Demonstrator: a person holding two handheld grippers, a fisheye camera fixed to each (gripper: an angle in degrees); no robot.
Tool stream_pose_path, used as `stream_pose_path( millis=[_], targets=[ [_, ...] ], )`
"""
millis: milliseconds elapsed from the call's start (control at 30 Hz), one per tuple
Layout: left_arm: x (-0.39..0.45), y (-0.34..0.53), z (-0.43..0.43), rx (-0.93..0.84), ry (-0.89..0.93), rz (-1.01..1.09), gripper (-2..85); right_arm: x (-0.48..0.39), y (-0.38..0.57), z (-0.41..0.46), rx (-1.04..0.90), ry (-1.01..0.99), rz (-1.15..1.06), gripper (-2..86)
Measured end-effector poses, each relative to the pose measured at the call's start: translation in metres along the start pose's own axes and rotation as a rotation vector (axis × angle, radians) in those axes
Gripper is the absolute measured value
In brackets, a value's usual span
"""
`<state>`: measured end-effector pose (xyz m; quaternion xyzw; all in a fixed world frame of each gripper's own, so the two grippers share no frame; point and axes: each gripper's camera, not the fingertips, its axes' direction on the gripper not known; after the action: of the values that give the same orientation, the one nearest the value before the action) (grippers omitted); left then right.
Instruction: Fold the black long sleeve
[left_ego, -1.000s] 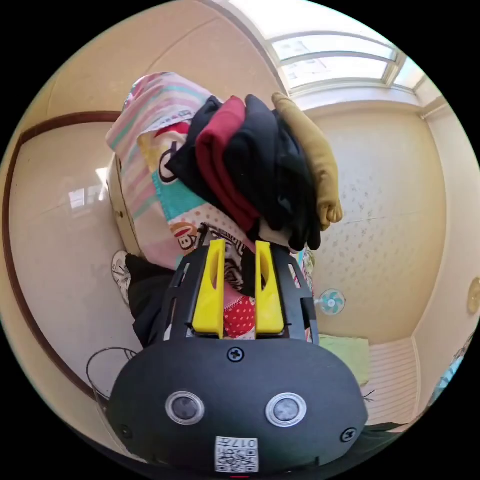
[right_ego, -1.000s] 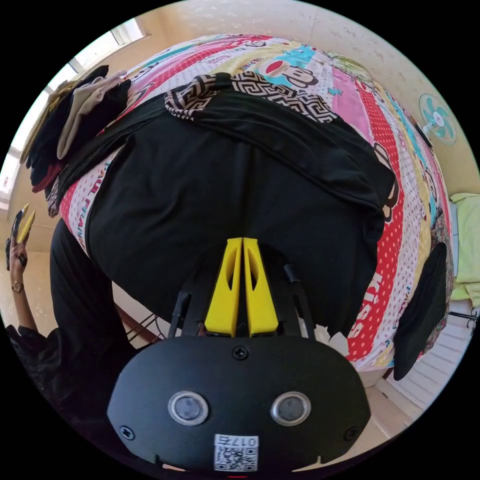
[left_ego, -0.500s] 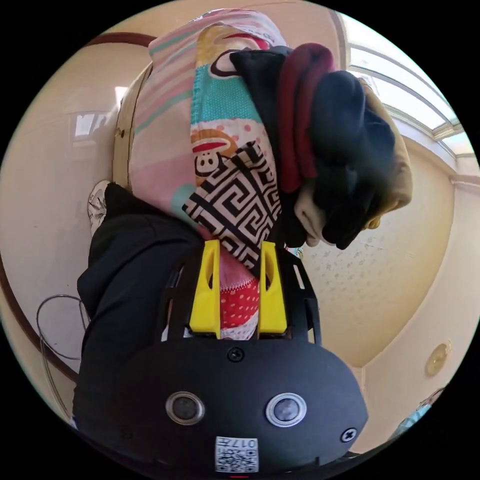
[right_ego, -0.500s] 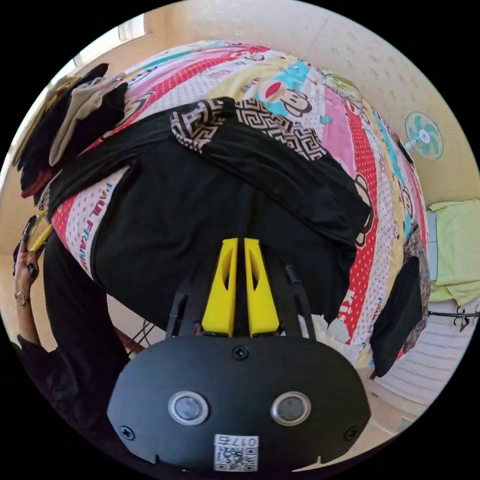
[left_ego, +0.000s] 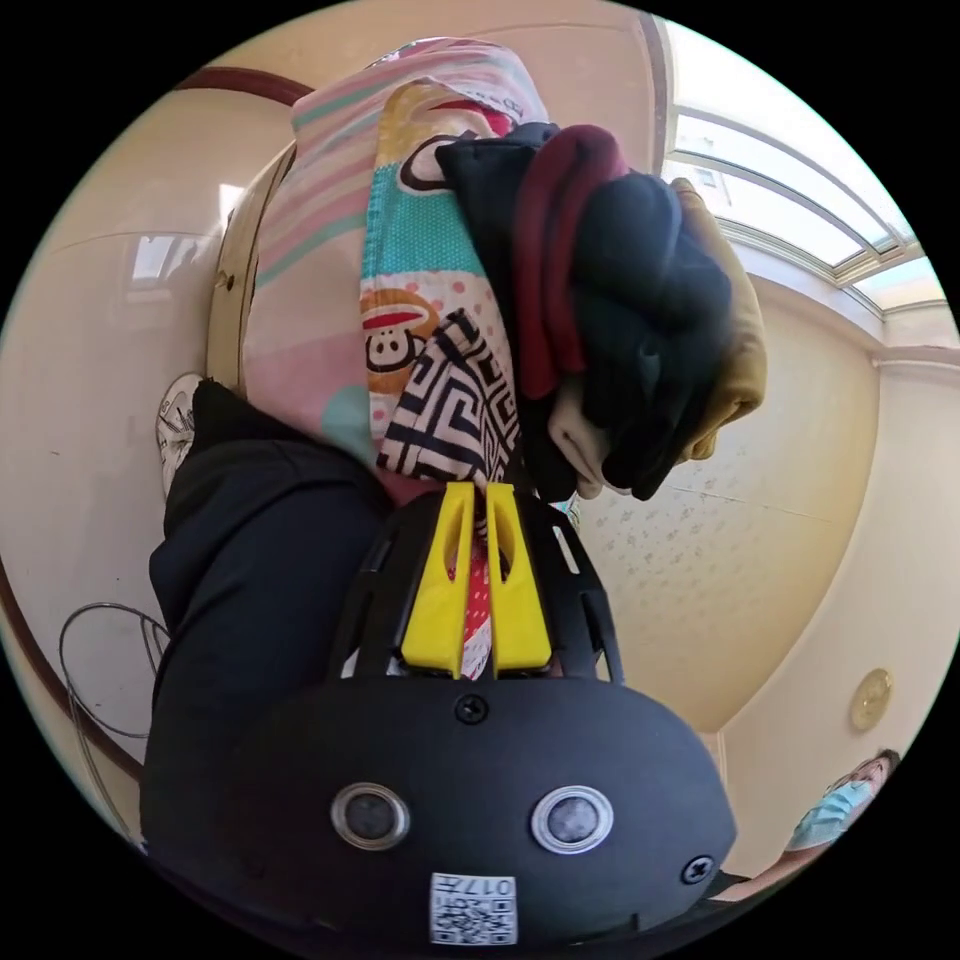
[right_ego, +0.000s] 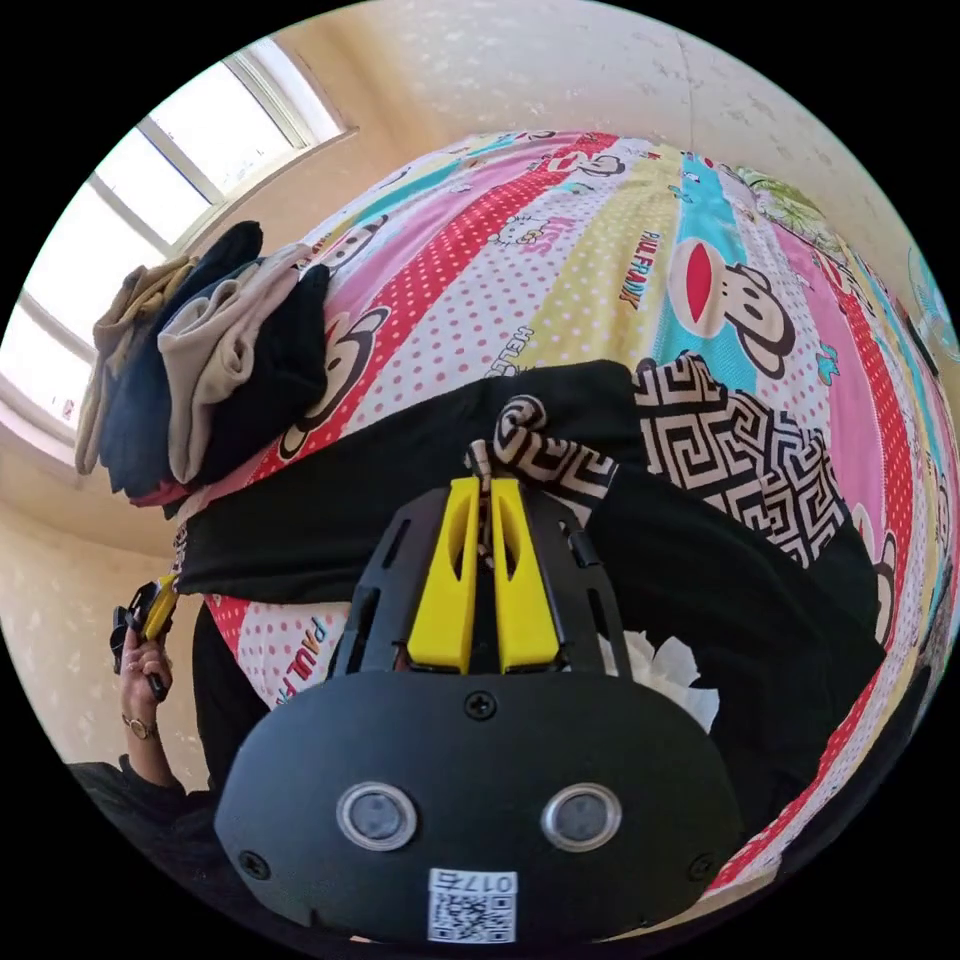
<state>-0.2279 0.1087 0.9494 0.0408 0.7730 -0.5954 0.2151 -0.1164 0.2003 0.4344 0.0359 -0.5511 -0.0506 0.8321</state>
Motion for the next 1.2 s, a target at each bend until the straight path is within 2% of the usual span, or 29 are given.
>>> stream_pose_path(
  millis=[100, 233, 333, 433, 467, 500, 567, 600, 633, 733, 833, 967, 1033, 1133, 1200],
  targets=[
    [-0.008, 0.01, -0.001, -0.007, -0.018, 0.073, 0.2, 0.0, 0.016, -0.027, 0.11, -0.062, -0.022, 5.0],
    [-0.028, 0.042, 0.002, 0.063, -0.032, 0.121, 0.0, 0.03, 0.024, -0.019, -0.052, -0.222, -0.028, 7.3],
    [-0.018, 0.075, 0.001, 0.117, -0.027, 0.239, -0.1, 0.065, 0.061, -0.075, 0.072, -0.313, 0.035, 7.7],
    [0.019, 0.12, 0.005, 0.158, -0.03, 0.432, -0.1, 0.1, 0.118, -0.12, 0.023, -0.065, 0.193, 6.7],
    [0.029, 0.131, 0.008, 0.161, -0.019, 0.482, -0.1, 0.113, 0.145, -0.133, -0.015, 0.093, 0.247, 6.1],
    [0.052, 0.154, 0.019, 0.158, 0.007, 0.593, -0.1, 0.124, 0.17, -0.143, -0.048, 0.24, 0.297, 5.4],
    [0.089, 0.195, 0.047, 0.116, 0.044, 0.786, -0.1, 0.14, 0.2, -0.145, -0.133, 0.373, 0.335, 4.0],
    [0.114, 0.228, 0.076, 0.053, 0.069, 0.929, -0.1, 0.148, 0.213, -0.137, -0.198, 0.386, 0.306, 3.3],
    [0.134, 0.263, 0.113, -0.032, 0.096, 1.063, -0.1, 0.149, 0.219, -0.136, -0.184, 0.368, 0.271, 2.9],
    [0.155, 0.358, 0.222, -0.257, 0.142, 1.299, -0.1, 0.155, 0.226, -0.135, -0.084, 0.347, 0.261, 1.8],
    [0.135, 0.455, 0.332, -0.43, 0.143, 1.449, 0.2, 0.156, 0.222, -0.141, -0.047, 0.338, 0.256, 1.2],
    [0.056, 0.562, 0.452, -0.628, 0.129, 1.536, 1.3, 0.174, 0.228, -0.161, 0.052, 0.199, 0.344, 0.8],
    [-0.032, 0.609, 0.538, -0.846, -0.059, 1.454, 2.9, 0.182, 0.226, -0.17, 0.062, 0.135, 0.359, 0.8],
    [-0.126, 0.633, 0.567, -0.969, -0.198, 1.36, 6.0, 0.19, 0.224, -0.184, 0.081, 0.063, 0.362, 0.7],
    [-0.149, 0.627, 0.542, -0.94, -0.191, 1.338, 8.0, 0.188, 0.219, -0.194, 0.087, 0.055, 0.338, 0.8]
  ],
)
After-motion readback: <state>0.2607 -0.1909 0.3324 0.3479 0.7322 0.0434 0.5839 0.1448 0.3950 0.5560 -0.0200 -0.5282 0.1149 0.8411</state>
